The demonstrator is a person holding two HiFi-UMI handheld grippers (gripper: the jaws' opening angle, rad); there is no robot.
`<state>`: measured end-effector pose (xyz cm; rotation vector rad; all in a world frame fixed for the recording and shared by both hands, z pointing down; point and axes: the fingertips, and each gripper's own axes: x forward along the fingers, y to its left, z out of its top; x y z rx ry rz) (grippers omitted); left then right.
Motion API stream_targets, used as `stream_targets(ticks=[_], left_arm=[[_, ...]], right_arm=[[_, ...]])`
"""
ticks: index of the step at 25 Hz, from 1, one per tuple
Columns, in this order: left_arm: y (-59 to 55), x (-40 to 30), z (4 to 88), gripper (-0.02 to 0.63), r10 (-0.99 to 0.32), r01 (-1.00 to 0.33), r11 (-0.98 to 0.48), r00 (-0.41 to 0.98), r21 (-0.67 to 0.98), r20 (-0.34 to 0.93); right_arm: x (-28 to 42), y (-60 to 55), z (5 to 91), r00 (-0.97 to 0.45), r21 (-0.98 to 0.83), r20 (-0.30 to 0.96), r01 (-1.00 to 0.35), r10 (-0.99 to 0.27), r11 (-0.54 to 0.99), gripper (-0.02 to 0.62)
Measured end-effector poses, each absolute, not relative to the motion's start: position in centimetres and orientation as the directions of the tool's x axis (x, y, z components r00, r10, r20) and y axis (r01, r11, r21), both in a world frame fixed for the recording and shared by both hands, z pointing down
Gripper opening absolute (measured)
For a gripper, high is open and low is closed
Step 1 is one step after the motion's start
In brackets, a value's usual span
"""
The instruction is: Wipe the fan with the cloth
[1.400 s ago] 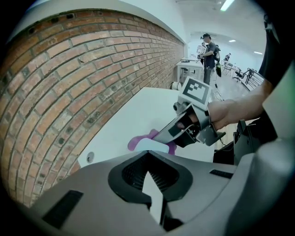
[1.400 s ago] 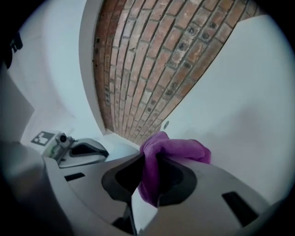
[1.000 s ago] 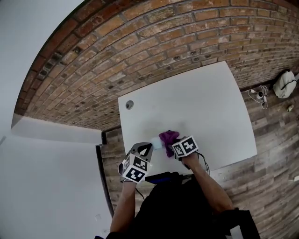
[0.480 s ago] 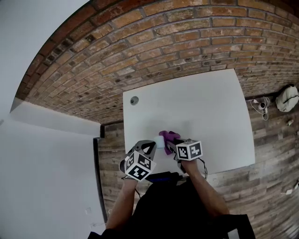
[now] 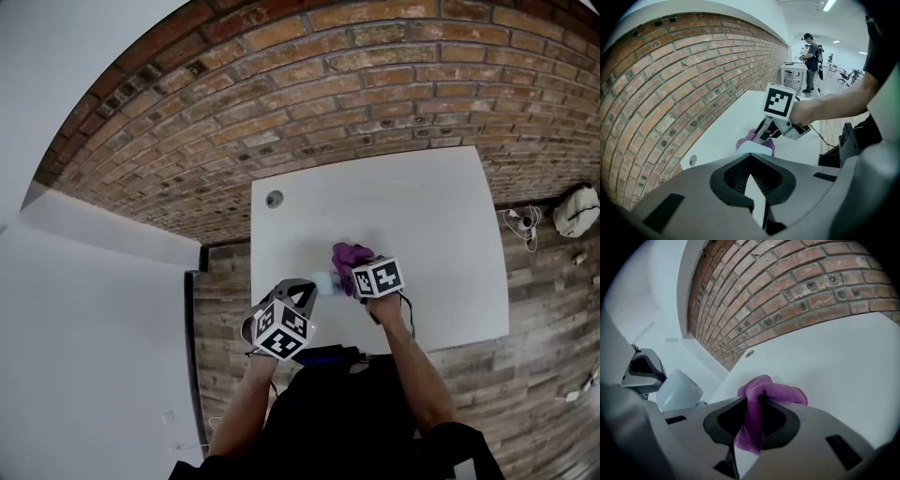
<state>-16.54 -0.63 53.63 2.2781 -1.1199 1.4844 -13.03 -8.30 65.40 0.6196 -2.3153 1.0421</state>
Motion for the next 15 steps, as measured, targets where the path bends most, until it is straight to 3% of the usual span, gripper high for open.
stream_targets(ticks=[4, 8, 13, 15], left_arm=[[-0.6, -16.5, 53.6, 0.0, -0.485, -0.689, -0.689, 0.207, -0.226, 0.849], [-0.7, -16.4, 53.4, 0.0, -0.487, -0.689, -0.69, 0.216, -0.221, 0.846], [-0.7, -16.5, 53.5, 0.0, -0.491, -0.698, -0.685, 0.23, -0.209, 0.84], [-0.8, -16.5, 53.5, 0.0, -0.5, -0.698, -0.685, 0.245, -0.207, 0.831]], right_arm=[[-15.3, -6.4, 67.4, -0.774, -0.595, 0.628, -0.545, -0.08, 0.59, 0.063], [-13.8, -3.3, 68.4, -0.753, -0.602, 0.655, -0.574, -0.067, 0.555, 0.063], [-12.7, 4.2, 68.5, -0.744, -0.677, 0.636, -0.41, 0.204, 0.611, 0.063], [-11.6, 3.1, 67.6, -0.774, -0.696, 0.608, -0.413, 0.176, 0.587, 0.063]])
